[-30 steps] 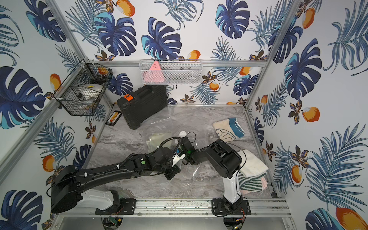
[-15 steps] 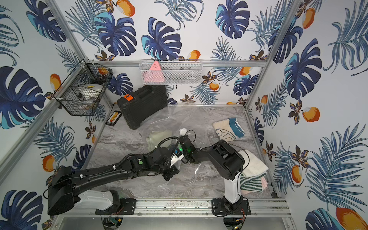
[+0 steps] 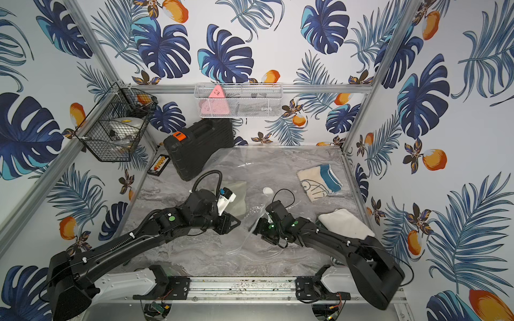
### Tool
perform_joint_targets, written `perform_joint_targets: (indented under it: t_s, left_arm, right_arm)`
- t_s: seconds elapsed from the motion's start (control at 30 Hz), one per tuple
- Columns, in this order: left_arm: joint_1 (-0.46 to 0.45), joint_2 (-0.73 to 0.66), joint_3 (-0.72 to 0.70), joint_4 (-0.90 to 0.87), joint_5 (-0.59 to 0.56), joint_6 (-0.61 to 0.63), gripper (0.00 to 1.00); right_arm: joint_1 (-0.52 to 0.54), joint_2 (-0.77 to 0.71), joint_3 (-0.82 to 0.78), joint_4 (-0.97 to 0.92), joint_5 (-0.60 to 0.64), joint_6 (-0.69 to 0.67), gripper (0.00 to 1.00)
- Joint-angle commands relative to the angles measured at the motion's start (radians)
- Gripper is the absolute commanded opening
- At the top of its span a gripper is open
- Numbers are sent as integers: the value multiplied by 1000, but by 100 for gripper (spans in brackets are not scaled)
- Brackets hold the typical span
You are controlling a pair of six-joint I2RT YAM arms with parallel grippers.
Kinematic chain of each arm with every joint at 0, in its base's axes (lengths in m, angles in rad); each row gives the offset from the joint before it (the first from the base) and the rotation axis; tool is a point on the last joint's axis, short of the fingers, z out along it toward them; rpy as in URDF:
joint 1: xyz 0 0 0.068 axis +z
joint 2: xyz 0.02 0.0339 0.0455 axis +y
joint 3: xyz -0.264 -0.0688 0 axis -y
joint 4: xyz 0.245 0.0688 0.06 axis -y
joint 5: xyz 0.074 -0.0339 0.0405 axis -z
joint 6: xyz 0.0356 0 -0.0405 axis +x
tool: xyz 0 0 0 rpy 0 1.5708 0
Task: Place the folded towel into the vacuum bag
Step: Place the towel in the vacuum bag, then adjust the vacuum bag at the center of the board.
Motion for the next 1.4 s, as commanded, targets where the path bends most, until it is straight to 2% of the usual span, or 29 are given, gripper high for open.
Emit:
perform_joint_targets:
  t_s: [0.0,0.13,0.23,0.53,0.67,0.8,0.9,0.97,1.1,1.2,1.3,1.37]
  left_arm:
    - [14,81,29,122,-22,-89,41]
    - [16,204,25,200,-136,-114,39]
    - [19,296,12,250,-175,-131,39]
    - [54,529,-14,250,-285,-163,39]
    - [82,579,19,195,-328,-150,39]
    - [150,619,83,131,-376,-107,40]
    - [190,636,137,85,-427,-50,41]
    - [211,636,172,54,-461,-12,41]
    - [224,579,235,-11,-514,58,42]
    - [182,457,245,-13,-455,110,42]
    - [83,370,256,-20,-363,161,43]
    - [60,340,238,-6,-283,110,43]
  right_arm:
    - [-1,-125,11,-270,114,-5,73]
    - [-5,-245,102,-469,169,-44,68]
    - [-6,-286,195,-580,178,-86,68]
    - [-6,-259,438,-670,-3,-197,74]
    - [-6,-211,512,-740,-42,-248,78]
    - [-6,-197,555,-778,-97,-284,79]
    - [-18,-213,689,-829,-73,-302,78]
    - [-44,-172,789,-914,13,-351,77]
    - [-124,-92,778,-915,181,-404,74]
    - [-200,-18,703,-797,220,-417,69]
    - [-218,89,635,-668,227,-418,64]
    - [-218,167,574,-549,199,-401,61]
